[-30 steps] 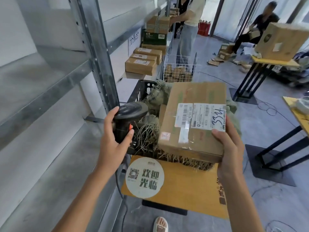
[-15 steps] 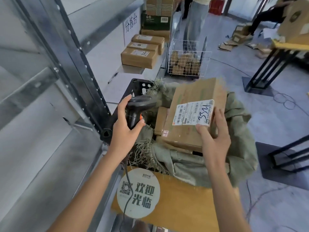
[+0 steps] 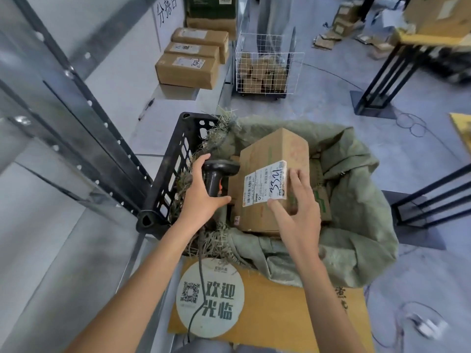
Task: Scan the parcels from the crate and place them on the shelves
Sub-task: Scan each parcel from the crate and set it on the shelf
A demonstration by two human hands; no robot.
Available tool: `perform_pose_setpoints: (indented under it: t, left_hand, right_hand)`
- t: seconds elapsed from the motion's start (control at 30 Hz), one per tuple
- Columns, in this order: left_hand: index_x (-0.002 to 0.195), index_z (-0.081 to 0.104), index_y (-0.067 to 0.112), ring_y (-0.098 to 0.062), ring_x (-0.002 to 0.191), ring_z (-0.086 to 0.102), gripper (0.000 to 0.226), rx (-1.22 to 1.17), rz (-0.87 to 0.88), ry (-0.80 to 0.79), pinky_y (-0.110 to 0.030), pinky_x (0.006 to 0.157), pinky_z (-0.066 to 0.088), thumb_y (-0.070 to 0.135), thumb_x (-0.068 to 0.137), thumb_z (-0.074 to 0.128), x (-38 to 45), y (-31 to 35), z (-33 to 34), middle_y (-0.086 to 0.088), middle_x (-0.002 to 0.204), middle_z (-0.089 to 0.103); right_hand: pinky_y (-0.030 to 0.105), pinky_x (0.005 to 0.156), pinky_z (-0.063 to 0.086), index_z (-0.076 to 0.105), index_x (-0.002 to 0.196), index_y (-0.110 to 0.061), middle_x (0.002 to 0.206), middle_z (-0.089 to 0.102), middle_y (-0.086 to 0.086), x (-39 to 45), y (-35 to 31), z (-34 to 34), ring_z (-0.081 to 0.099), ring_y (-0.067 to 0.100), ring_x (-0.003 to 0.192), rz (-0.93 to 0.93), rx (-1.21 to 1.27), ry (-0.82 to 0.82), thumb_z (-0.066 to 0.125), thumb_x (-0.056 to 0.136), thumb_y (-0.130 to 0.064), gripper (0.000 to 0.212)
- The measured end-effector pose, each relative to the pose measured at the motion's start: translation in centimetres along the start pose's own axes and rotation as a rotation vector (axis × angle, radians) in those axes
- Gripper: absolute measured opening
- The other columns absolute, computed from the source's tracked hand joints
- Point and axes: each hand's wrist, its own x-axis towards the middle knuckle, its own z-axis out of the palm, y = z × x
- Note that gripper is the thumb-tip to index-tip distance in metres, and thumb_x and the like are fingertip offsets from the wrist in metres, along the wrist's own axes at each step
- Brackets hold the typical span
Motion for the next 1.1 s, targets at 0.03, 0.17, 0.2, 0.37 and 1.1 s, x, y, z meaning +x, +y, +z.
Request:
perform_pose_setpoints:
  t: [0.03,0.17,0.2,0.37,1.1]
  left_hand:
    - [0.149,0.024,0.043,-0.023,0.092,0.072,0.099,-0.024,-0.001,-0.003,-0.036,0.087,0.057,-0.005,0.083,0.08,0.1,-0.3,-0.1,-0.012,0.115,0.066]
    - [0.154,0.026,0.033,0.0,0.097,0.069,0.088,-0.049,0.05,0.046,-0.013,0.086,0.05,-0.005,0.09,0.073,0.2,-1.0,-0.9,0.0,0.131,0.058]
    - [0.154,0.025,0.033,-0.007,0.109,0.067,0.088,-0.058,0.057,0.059,-0.019,0.096,0.051,-0.004,0.09,0.073,0.2,-1.1,-1.3,-0.004,0.142,0.053]
    - [0.149,0.027,0.036,0.018,0.106,0.058,0.088,-0.139,0.12,0.157,-0.002,0.085,0.045,-0.006,0.088,0.075,0.1,-1.4,-3.0,0.021,0.139,0.04]
    - [0.151,0.026,0.041,-0.012,0.094,0.068,0.091,-0.412,-0.042,0.25,-0.054,0.101,0.056,-0.01,0.091,0.07,0.8,-2.9,-6.0,-0.004,0.1,0.066]
  right_hand:
    - [0.029,0.094,0.031,0.035,0.151,-0.047,0.16,0.022,-0.031,0.0,0.0,0.3,0.036,0.012,0.135,0.003,-0.005,0.0,0.071,0.086,-0.039,0.074]
    - [0.031,0.087,0.033,0.033,0.153,-0.044,0.161,0.021,-0.028,0.0,-0.2,1.8,0.031,0.011,0.115,-0.009,-0.106,-0.006,0.069,0.087,-0.04,0.075]
    - [0.031,0.086,0.034,0.032,0.154,-0.043,0.162,0.021,-0.026,0.1,-0.4,2.2,0.031,0.012,0.112,-0.015,-0.146,-0.013,0.069,0.088,-0.04,0.075]
    - [0.041,0.091,0.045,0.031,0.155,-0.037,0.165,0.022,-0.014,0.9,-2.0,4.7,0.043,0.03,0.11,-0.062,-0.323,-0.064,0.063,0.09,-0.04,0.073]
    - [0.044,0.092,0.042,0.027,0.156,-0.038,0.167,0.016,-0.013,4.3,-7.4,12.1,0.045,0.038,0.109,-0.11,-0.449,-0.12,0.054,0.09,-0.049,0.072]
